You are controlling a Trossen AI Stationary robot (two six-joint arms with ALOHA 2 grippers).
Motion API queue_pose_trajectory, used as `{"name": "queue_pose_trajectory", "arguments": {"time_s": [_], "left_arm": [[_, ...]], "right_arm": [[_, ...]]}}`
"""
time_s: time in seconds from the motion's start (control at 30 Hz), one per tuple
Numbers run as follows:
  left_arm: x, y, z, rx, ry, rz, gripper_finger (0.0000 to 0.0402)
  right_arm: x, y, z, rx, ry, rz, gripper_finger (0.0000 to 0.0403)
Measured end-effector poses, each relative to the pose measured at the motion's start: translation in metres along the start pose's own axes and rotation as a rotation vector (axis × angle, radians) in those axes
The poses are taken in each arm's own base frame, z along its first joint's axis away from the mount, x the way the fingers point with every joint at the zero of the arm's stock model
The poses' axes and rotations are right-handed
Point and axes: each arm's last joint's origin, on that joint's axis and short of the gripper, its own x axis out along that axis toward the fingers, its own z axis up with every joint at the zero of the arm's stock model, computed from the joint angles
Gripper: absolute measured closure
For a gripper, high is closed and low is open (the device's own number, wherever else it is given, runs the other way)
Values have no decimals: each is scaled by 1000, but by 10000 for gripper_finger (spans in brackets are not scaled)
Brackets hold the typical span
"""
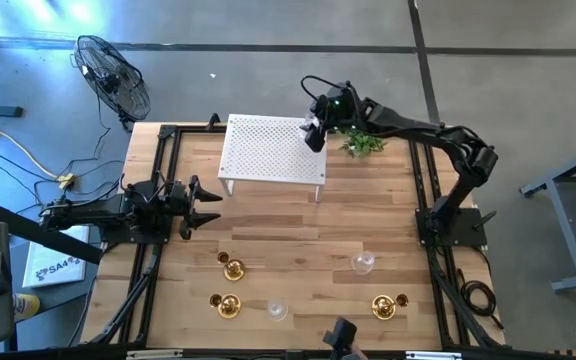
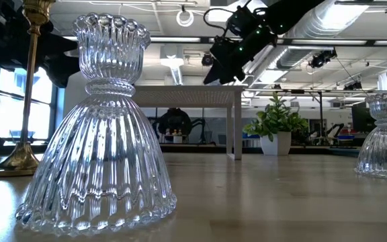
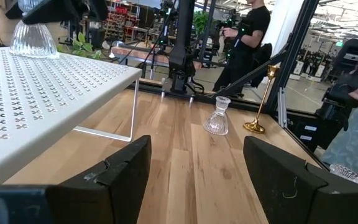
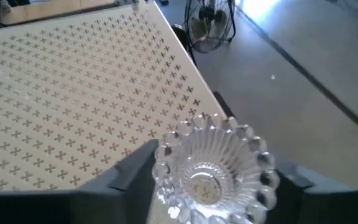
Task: Pick & Place candle stick holders
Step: Put the top transparent candle holder on the shelf, then put the bottom right gold candle holder on the shelf
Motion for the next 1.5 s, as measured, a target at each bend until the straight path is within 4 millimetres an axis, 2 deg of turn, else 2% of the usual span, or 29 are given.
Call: {"name": "queue_pose_trajectory", "arguments": {"time_s": [0.13, 0.23, 0.4, 0.57, 0.8, 1.0, 1.1, 1.23, 1.5], "left_arm": [[0, 0, 0, 0, 0, 0, 151], [0, 0, 0, 0, 0, 0, 151], [0, 0, 0, 0, 0, 0, 151], [0, 0, 0, 0, 0, 1, 151], [0, 0, 0, 0, 0, 1, 151], [0, 0, 0, 0, 0, 1, 151], [0, 0, 0, 1, 0, 1, 151], [0, 0, 0, 3, 0, 1, 151], [0, 0, 0, 3, -1, 3, 151]], "right_arm": [[1, 6, 1, -13, -8, -1, 97], [1, 14, 3, -37, -20, -3, 69], [-3, 23, 9, -63, -63, -17, 59], [-23, 27, 21, -117, -123, -60, 62], [-70, 31, 40, -162, -214, -136, 61], [-130, 46, 43, -113, -226, -76, 61], [-159, 58, 38, -104, -211, -6, 62], [-195, 76, 30, -118, -200, 187, 66], [-253, 103, 7, -91, -134, 475, 73]]}}
